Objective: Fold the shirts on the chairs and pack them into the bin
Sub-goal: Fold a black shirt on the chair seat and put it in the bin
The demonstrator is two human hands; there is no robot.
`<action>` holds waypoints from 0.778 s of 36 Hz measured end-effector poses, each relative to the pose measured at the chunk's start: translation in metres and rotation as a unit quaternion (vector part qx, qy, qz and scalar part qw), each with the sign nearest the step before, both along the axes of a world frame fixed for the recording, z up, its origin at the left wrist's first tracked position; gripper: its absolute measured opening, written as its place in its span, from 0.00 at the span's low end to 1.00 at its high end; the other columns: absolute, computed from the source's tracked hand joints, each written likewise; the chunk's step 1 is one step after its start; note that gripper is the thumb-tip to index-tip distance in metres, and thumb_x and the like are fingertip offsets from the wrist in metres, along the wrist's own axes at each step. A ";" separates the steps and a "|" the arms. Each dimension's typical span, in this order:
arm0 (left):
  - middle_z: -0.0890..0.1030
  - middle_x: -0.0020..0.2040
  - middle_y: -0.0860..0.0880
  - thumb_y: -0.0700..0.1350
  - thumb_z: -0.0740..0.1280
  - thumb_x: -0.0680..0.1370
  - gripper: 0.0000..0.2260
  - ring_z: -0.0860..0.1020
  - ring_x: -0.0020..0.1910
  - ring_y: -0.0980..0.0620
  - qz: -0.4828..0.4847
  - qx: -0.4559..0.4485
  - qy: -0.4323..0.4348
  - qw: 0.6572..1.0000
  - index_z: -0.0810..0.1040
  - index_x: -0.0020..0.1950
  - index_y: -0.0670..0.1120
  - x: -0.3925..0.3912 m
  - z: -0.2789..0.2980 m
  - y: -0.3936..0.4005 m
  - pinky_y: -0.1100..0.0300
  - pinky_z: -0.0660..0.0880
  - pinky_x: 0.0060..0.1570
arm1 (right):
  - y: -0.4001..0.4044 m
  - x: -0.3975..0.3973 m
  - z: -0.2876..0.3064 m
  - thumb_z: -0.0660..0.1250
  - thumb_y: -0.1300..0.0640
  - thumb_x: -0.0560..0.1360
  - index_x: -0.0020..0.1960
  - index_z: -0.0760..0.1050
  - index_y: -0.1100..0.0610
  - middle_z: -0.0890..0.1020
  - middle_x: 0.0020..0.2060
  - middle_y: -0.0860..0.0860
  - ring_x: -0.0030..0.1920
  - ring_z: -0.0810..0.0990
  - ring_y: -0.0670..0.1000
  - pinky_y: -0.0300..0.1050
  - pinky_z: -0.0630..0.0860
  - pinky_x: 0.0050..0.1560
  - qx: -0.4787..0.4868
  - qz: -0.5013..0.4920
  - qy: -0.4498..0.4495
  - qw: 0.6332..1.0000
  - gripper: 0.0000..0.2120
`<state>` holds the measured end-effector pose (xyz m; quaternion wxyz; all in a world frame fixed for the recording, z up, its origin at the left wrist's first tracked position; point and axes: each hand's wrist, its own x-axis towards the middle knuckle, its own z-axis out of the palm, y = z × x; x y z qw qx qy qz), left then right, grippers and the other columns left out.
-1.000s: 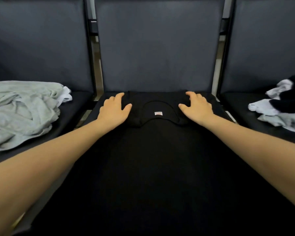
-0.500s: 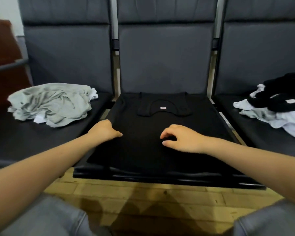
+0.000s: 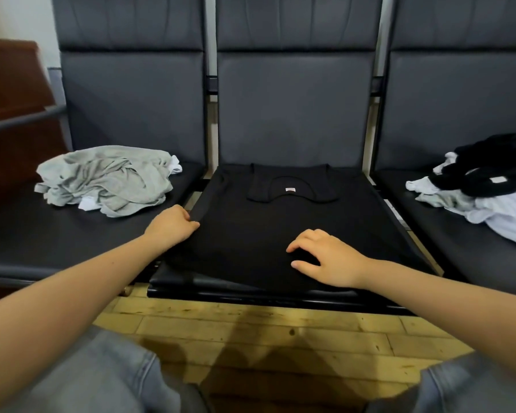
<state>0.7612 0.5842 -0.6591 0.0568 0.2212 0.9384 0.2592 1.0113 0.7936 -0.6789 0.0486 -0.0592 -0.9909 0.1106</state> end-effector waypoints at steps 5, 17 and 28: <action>0.79 0.58 0.42 0.47 0.67 0.78 0.11 0.76 0.58 0.43 -0.043 -0.061 0.030 0.997 0.77 0.56 0.42 -0.013 -0.006 -0.010 0.55 0.71 0.57 | 0.002 -0.002 -0.002 0.62 0.45 0.80 0.66 0.72 0.48 0.73 0.61 0.44 0.61 0.69 0.46 0.42 0.67 0.62 0.008 0.009 0.021 1.000 0.16; 0.74 0.60 0.40 0.43 0.63 0.76 0.18 0.73 0.61 0.40 -0.102 -0.094 0.132 0.982 0.72 0.67 0.45 -0.005 -0.011 -0.009 0.48 0.72 0.60 | 0.002 -0.011 -0.003 0.64 0.48 0.79 0.61 0.75 0.47 0.73 0.56 0.42 0.58 0.68 0.43 0.45 0.66 0.64 -0.029 -0.005 0.038 0.999 0.12; 0.77 0.40 0.55 0.50 0.67 0.77 0.04 0.74 0.37 0.61 -0.408 0.005 0.130 0.904 0.79 0.44 0.52 0.075 0.001 0.015 0.59 0.73 0.44 | -0.020 -0.003 0.013 0.71 0.38 0.70 0.53 0.73 0.48 0.72 0.42 0.42 0.46 0.70 0.42 0.36 0.69 0.45 0.017 0.135 -0.004 0.991 0.19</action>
